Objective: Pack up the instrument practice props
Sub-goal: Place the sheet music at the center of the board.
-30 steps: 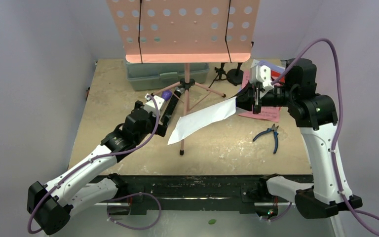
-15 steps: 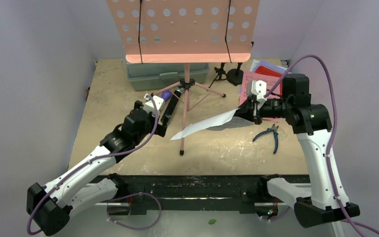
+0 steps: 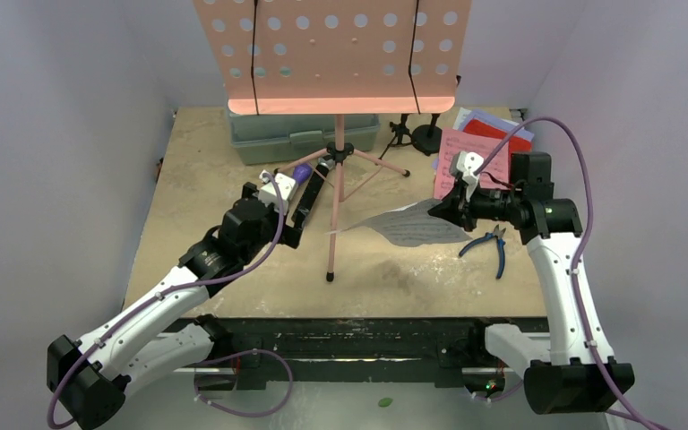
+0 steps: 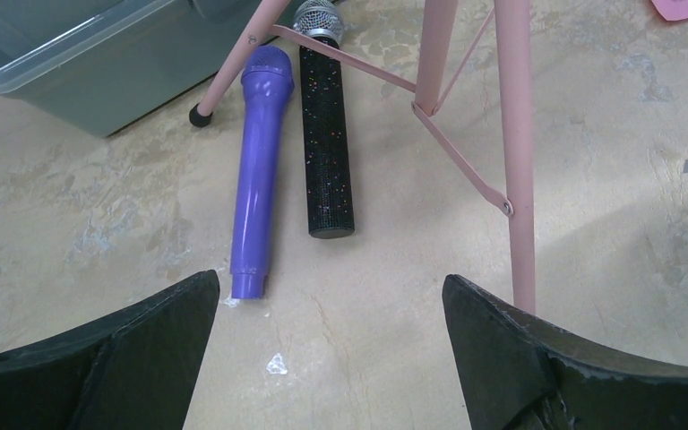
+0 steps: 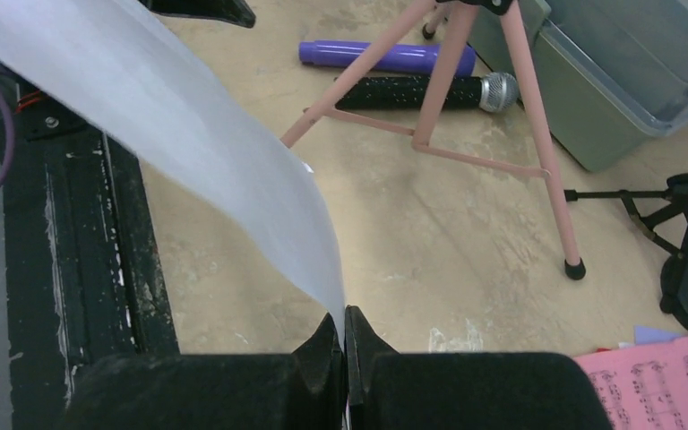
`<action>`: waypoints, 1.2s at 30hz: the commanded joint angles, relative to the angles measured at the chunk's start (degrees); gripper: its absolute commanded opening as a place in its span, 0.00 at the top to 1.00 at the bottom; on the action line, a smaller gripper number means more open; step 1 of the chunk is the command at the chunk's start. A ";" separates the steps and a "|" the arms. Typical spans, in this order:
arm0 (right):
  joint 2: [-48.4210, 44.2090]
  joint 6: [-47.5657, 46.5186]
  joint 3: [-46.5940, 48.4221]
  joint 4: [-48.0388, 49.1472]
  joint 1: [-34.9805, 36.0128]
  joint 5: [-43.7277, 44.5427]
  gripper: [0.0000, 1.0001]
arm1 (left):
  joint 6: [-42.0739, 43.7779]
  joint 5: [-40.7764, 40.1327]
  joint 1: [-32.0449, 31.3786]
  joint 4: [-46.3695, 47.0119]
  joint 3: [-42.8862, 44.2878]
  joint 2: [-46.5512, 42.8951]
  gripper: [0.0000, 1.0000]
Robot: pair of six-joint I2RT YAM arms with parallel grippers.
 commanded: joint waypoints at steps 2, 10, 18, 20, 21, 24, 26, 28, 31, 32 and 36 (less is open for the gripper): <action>-0.18 4.79 -3.15 8.86 -5.22 -1.03 1.00 | 0.29 0.67 0.31 1.23 0.19 -0.84 0.05; 4.83 12.62 -8.75 20.71 -14.70 0.34 1.00 | 0.30 0.59 0.25 1.10 0.27 -1.15 0.05; 10.23 19.79 -8.65 31.04 -18.41 9.14 1.00 | 0.27 0.80 0.28 0.92 0.34 -1.83 0.05; 12.00 20.35 -8.80 33.54 -18.50 12.05 1.00 | 0.29 0.92 0.25 0.94 0.36 -1.98 0.05; 13.14 20.96 -8.91 35.06 -18.59 13.70 1.00 | 0.30 0.98 0.27 0.95 0.36 -2.06 0.05; 16.82 22.76 -8.67 38.76 -18.80 19.06 1.00 | 0.39 1.26 0.28 0.93 0.41 -2.18 0.05; 19.35 23.39 -8.06 40.61 -18.83 22.19 1.00 | 0.36 1.37 0.25 0.92 0.36 -2.29 0.05; 21.93 24.10 -7.25 42.30 -18.91 25.18 1.00 | 0.32 1.49 0.28 0.92 0.36 -2.46 0.05; 24.93 27.13 -6.97 47.16 -18.85 32.84 1.00 | 0.30 1.55 0.31 0.88 0.36 -2.67 0.05; 25.92 28.00 -7.00 48.78 -18.91 35.24 1.00 | 0.26 1.63 0.27 0.85 0.34 -2.73 0.05; 30.06 29.19 -6.82 53.48 -18.92 40.88 1.00 | 0.18 1.84 0.29 0.84 0.36 -2.95 0.05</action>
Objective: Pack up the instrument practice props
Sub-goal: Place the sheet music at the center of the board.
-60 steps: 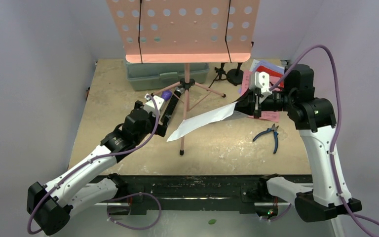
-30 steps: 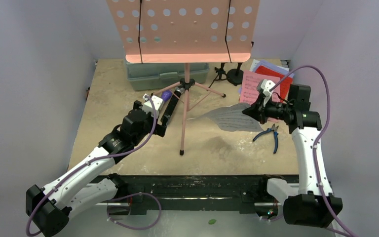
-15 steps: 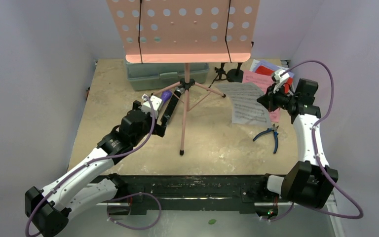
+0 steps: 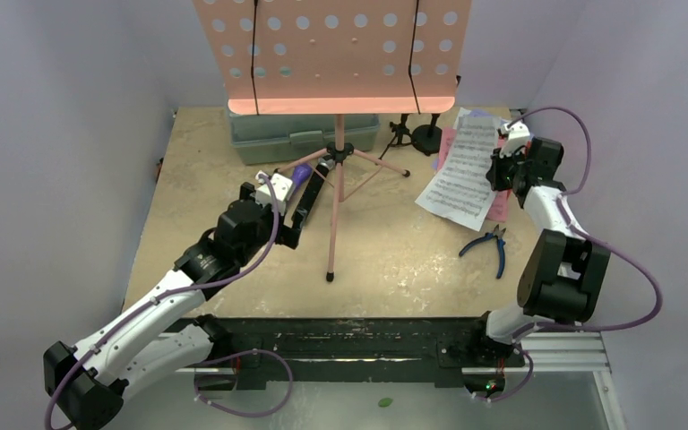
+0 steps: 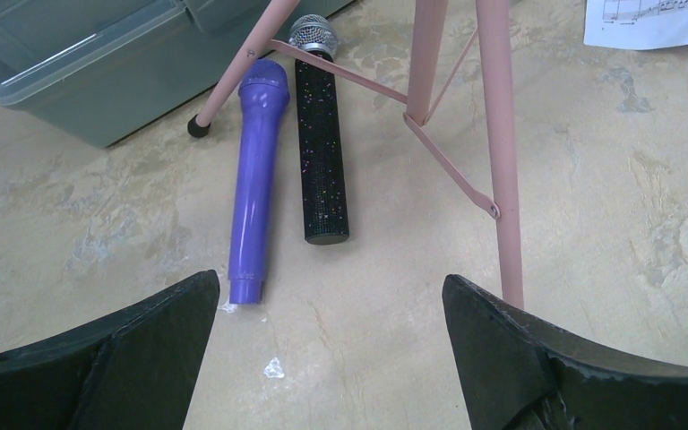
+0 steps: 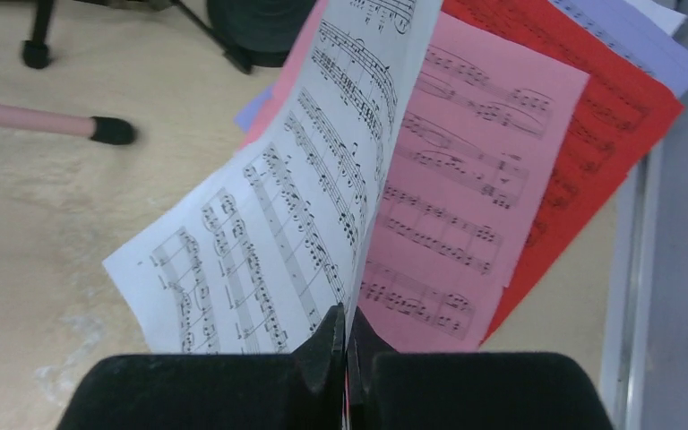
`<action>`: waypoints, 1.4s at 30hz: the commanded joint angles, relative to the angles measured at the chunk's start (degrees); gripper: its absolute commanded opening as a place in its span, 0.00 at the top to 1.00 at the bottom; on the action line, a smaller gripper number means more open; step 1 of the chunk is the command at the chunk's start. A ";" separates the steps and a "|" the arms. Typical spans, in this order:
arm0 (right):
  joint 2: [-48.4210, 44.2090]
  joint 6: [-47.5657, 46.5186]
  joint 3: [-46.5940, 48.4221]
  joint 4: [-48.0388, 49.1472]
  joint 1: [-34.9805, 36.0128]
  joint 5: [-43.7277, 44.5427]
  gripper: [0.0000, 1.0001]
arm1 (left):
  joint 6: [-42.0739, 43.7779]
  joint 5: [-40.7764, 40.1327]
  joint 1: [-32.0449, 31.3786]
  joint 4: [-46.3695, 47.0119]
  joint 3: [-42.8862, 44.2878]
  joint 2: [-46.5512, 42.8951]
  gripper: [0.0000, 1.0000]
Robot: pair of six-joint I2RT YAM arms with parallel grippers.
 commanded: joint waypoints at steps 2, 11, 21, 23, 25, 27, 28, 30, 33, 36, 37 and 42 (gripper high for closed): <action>4.26 3.19 2.67 9.22 -0.25 10.76 1.00 | 0.25 0.96 0.27 1.10 0.41 -1.11 0.05; 15.22 1.08 11.36 9.28 -0.22 15.91 0.97 | 0.30 1.27 0.27 1.14 0.40 -1.17 0.05; 23.68 0.30 21.04 7.76 -0.25 21.67 0.72 | 0.24 1.41 0.32 1.09 0.36 -1.03 0.05; 24.74 0.29 22.49 7.60 -0.21 25.03 0.46 | 0.29 1.40 0.33 1.14 0.41 -1.00 0.05; 25.17 0.38 23.84 7.72 -0.24 26.78 0.31 | 0.26 1.40 0.31 1.13 0.36 -1.11 0.05; 24.76 0.73 23.96 7.74 -0.20 26.27 0.24 | 0.21 1.40 0.31 1.10 0.36 -1.26 0.05; 24.23 1.27 23.55 7.62 -0.18 25.77 0.21 | 0.17 1.43 0.28 1.14 0.42 -1.35 0.05; 22.35 1.57 22.05 7.25 -0.20 24.61 0.19 | 0.12 1.54 0.33 1.14 0.45 -1.50 0.05; 18.67 1.60 19.45 5.37 -0.24 18.63 0.15 | -0.05 1.99 0.29 1.27 0.45 -1.87 0.05; 14.58 0.30 17.62 1.30 -0.20 11.49 0.12 | -0.11 2.49 0.38 1.44 0.41 -2.31 0.05; 13.09 0.35 16.71 0.27 -0.20 10.34 0.11 | -0.06 2.72 0.40 1.56 0.37 -2.48 0.04; 5.17 2.72 13.29 -2.11 -0.14 -0.36 0.06 | -0.08 4.08 0.67 2.14 0.10 -3.32 0.04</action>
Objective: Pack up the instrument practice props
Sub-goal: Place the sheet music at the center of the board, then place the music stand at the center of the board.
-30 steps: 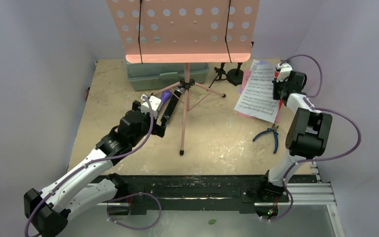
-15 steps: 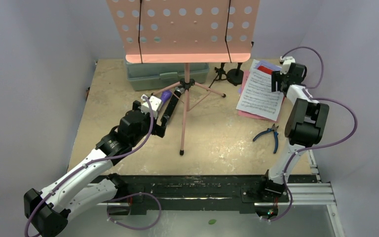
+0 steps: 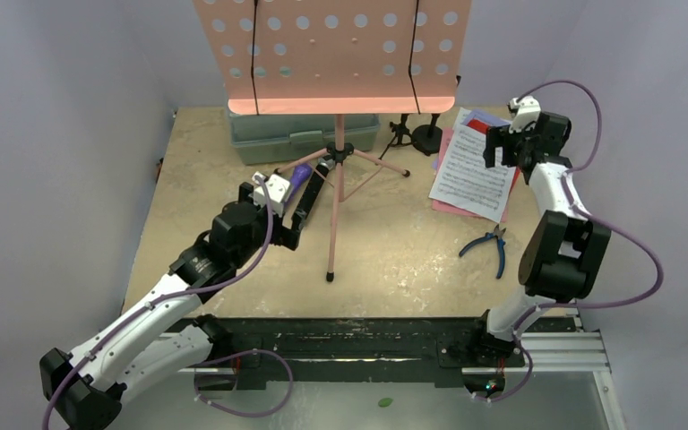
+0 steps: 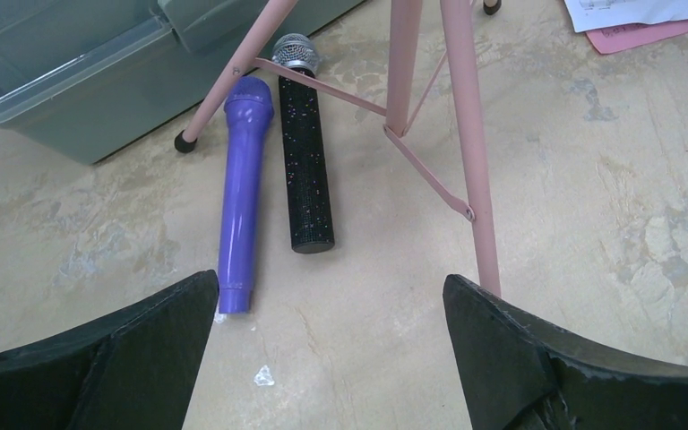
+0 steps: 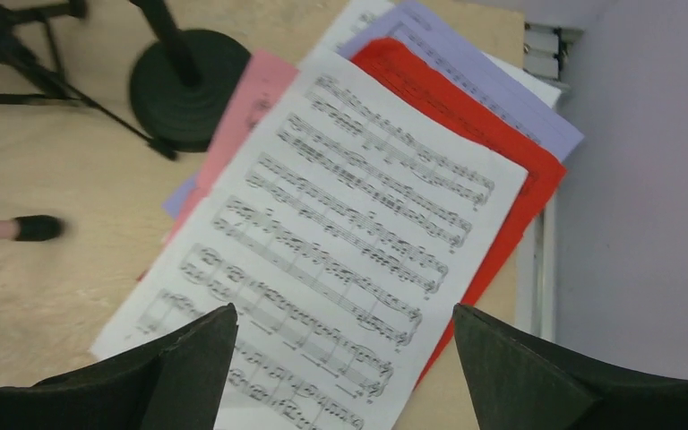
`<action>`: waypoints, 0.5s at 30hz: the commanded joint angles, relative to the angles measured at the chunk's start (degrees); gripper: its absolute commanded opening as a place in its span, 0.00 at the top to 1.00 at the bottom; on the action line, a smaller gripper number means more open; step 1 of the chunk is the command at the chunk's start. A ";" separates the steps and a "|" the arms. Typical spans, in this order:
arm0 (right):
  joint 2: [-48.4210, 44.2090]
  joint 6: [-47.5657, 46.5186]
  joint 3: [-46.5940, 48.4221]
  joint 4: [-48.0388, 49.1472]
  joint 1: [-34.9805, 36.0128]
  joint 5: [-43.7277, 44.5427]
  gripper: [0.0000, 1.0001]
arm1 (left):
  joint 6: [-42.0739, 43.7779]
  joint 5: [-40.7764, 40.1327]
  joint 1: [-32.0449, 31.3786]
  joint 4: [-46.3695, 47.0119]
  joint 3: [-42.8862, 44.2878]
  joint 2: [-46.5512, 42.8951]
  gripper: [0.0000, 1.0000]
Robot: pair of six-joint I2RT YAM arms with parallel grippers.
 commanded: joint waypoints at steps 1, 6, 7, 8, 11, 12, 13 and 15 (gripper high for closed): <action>-7.55 1.89 -1.93 -3.12 -0.14 -13.18 0.05 | -0.09 2.19 0.67 2.17 0.10 -1.51 0.03; -13.19 2.74 -4.65 -6.10 -0.07 -25.06 0.04 | -0.46 4.05 0.82 3.82 -0.51 -3.24 0.02; -14.59 3.33 -5.46 -5.85 -0.08 -26.75 0.04 | -0.66 4.72 0.82 4.42 -0.71 -3.74 0.02; -16.36 4.23 -6.63 -5.00 -0.07 -28.28 0.03 | -0.93 5.74 0.87 5.12 -0.91 -4.23 0.01; -21.54 6.96 -10.05 -1.15 -0.09 -34.45 0.02 | -2.13 9.82 0.99 9.26 -2.26 -6.07 0.00; -22.70 7.56 -10.68 -0.43 -0.02 -36.54 0.01 | -2.79 11.31 0.92 11.12 -3.10 -6.57 0.00; -23.91 7.74 -11.29 0.03 0.00 -38.76 0.01 | -3.39 13.12 0.96 13.11 -4.01 -6.94 0.00; -26.10 7.75 -12.31 0.50 0.22 -43.49 0.01 | -5.36 17.05 0.94 18.04 -5.91 -7.25 0.00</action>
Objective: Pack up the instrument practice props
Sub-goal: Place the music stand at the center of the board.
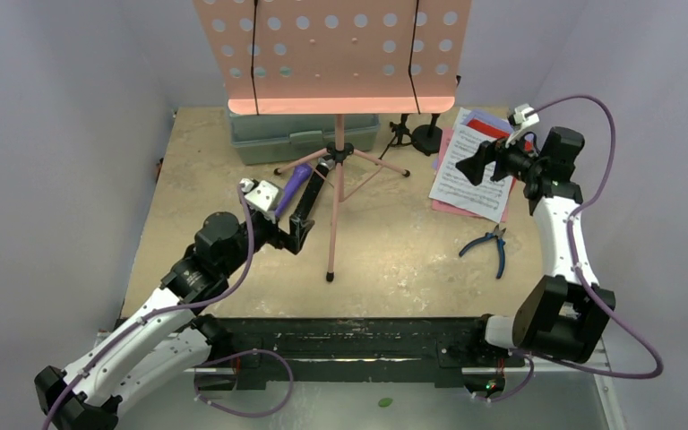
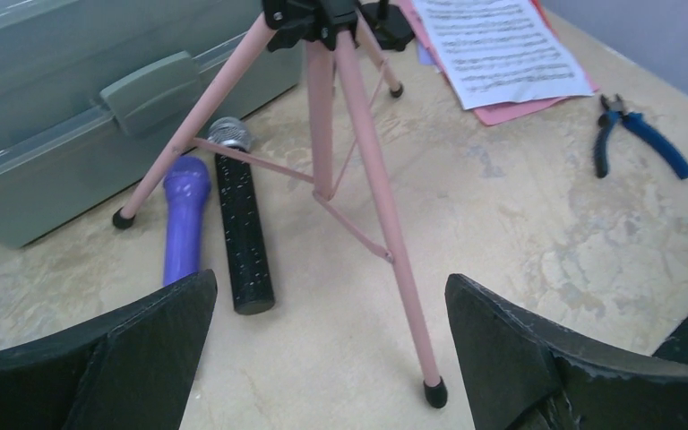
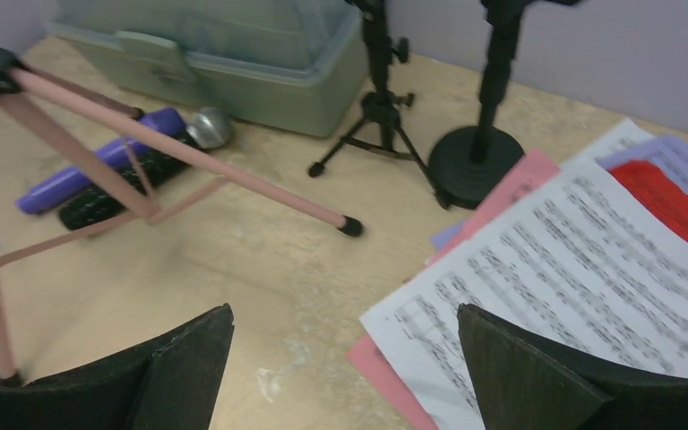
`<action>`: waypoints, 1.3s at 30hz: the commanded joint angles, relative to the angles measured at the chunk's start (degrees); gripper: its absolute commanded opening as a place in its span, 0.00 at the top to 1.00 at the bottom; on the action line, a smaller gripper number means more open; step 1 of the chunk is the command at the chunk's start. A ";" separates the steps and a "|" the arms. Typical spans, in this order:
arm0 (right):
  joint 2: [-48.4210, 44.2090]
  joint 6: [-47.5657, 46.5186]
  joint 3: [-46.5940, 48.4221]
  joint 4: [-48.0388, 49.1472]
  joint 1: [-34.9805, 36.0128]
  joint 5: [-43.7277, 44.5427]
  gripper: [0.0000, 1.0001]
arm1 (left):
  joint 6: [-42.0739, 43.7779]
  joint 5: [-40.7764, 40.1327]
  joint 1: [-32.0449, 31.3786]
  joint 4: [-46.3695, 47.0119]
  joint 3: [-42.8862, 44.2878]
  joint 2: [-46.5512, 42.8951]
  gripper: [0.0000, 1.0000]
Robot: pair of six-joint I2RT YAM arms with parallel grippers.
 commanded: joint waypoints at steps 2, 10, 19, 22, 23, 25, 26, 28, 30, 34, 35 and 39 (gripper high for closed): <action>-6.60 2.30 -2.48 4.10 0.29 -17.69 0.01 | -6.03 11.69 0.39 15.27 -4.70 -0.86 0.00; -10.88 3.06 -9.23 11.61 0.80 -30.99 0.01 | -12.74 12.92 0.36 25.62 -8.26 3.46 0.00; -10.13 -5.07 -14.81 12.82 6.23 -33.01 0.01 | -14.73 9.88 0.36 42.84 -13.21 11.79 0.01; -9.67 -14.05 -14.75 7.11 9.06 -32.69 0.01 | -13.80 9.58 0.33 51.13 -16.19 15.42 0.04; -9.41 -16.64 -14.46 4.88 9.99 -32.12 0.01 | -13.77 8.60 0.35 52.56 -16.71 16.72 0.05; -8.83 -17.88 -13.99 3.39 11.48 -30.44 0.01 | -13.62 6.56 0.37 53.80 -16.94 19.32 0.09; -8.54 -17.91 -13.94 3.40 11.80 -29.78 0.01 | -13.60 5.61 0.38 54.02 -16.74 20.66 0.12; -8.24 -17.12 -13.98 3.87 12.18 -28.45 0.01 | -14.10 4.94 0.34 54.53 -16.22 23.06 0.18; -8.13 -15.67 -14.38 5.08 12.29 -27.14 0.01 | -14.84 4.74 0.39 55.02 -15.80 25.16 0.24; -8.13 -14.34 -14.99 6.29 12.30 -26.36 0.01 | -16.36 3.35 0.38 54.66 -14.16 29.12 0.31; -8.14 -14.22 -14.99 6.32 12.30 -26.35 0.01 | -16.70 2.93 0.38 54.04 -13.49 29.93 0.35; -8.04 -13.94 -14.99 6.34 12.30 -26.26 0.01 | -18.01 1.80 0.34 50.77 -10.38 33.37 0.40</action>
